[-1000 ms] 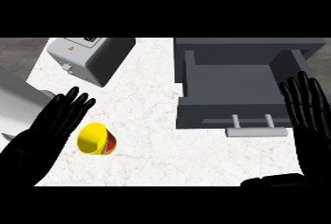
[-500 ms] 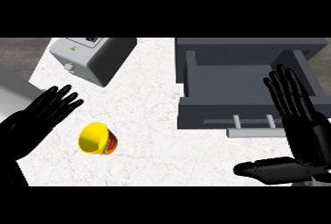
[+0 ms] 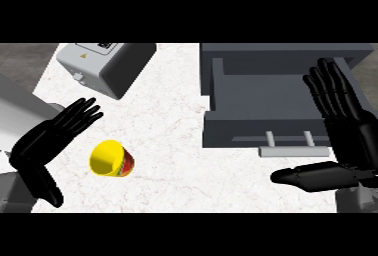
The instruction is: Pick up the cup, place it into the drawer and close the drawer
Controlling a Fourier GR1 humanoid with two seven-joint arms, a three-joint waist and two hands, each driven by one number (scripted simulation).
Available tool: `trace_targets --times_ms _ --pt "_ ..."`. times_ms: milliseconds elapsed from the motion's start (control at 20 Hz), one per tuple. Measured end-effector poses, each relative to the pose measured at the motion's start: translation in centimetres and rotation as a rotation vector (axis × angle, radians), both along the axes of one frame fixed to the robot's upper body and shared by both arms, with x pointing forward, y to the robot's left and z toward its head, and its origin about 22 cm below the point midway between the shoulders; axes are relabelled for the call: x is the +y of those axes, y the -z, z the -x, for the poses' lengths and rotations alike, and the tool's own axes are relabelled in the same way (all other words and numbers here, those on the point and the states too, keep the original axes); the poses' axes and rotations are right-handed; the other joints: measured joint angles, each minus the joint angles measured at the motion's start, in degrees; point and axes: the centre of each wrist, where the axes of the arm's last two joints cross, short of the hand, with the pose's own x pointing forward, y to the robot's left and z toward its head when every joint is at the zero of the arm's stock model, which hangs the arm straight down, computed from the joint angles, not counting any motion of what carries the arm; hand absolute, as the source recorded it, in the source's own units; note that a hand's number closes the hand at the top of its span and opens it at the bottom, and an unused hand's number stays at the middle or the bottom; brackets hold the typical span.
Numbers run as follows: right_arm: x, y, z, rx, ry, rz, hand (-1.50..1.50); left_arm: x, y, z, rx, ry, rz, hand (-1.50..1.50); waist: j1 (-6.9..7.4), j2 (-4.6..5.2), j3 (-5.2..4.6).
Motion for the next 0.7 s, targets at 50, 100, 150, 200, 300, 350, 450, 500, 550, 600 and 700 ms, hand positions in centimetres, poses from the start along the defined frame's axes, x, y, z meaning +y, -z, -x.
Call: trace_targets --times_ms 50,100,150,200,300,350,450,500,550,600,700 --pt "-0.1 0.1 -0.1 -0.001 -0.001 -0.002 -1.5 0.0 0.7 -0.1 0.01 -0.011 -0.01 -1.5 -0.01 -0.01 -0.02" --pt "-0.1 -0.1 -0.5 -0.001 0.004 0.001 -1.5 0.2 1.1 -0.5 0.017 -0.022 -0.026 -1.5 -0.02 0.0 -0.02" --pt "-0.6 -0.1 -0.5 0.0 0.007 0.0 -1.5 0.4 1.9 -0.5 0.026 -0.037 -0.043 -1.5 -0.09 0.02 -0.03" --pt "-0.5 -0.2 0.0 -0.003 0.006 0.001 -1.5 0.5 2.6 -0.5 0.034 -0.052 -0.06 -1.5 -0.23 0.03 -0.03" --pt "-0.5 -0.4 -0.4 -0.007 0.009 0.002 -1.5 0.7 3.8 -0.8 0.048 -0.079 -0.092 -1.5 -0.19 0.04 -0.03" --pt "-0.7 -0.7 -0.9 -0.008 0.012 -0.003 -1.5 0.7 4.4 -0.8 0.058 -0.087 -0.111 -1.5 -0.18 0.05 -0.04" --pt "-0.5 -0.8 -1.2 -0.012 0.011 0.0 -1.5 1.0 5.6 -0.9 0.074 -0.112 -0.14 -1.5 -0.31 0.11 -0.05" --pt "-0.4 -1.1 -1.3 -0.01 0.012 0.001 -1.5 1.1 6.0 -1.1 0.079 -0.125 -0.148 -1.5 -0.35 0.12 -0.06" --pt "-0.4 -1.0 -1.4 -0.008 0.008 0.002 -1.5 1.4 6.4 -1.3 0.081 -0.135 -0.162 -1.5 -0.44 0.15 -0.08" --pt "-0.5 -1.1 -1.5 -0.009 0.007 0.002 -1.5 1.3 7.0 -1.1 0.085 -0.143 -0.172 -1.5 -0.46 0.17 -0.08" --pt "-0.2 -1.3 -2.0 -0.009 0.005 0.006 -1.5 2.0 7.4 -1.2 0.094 -0.16 -0.195 -1.5 -0.47 0.2 -0.09"
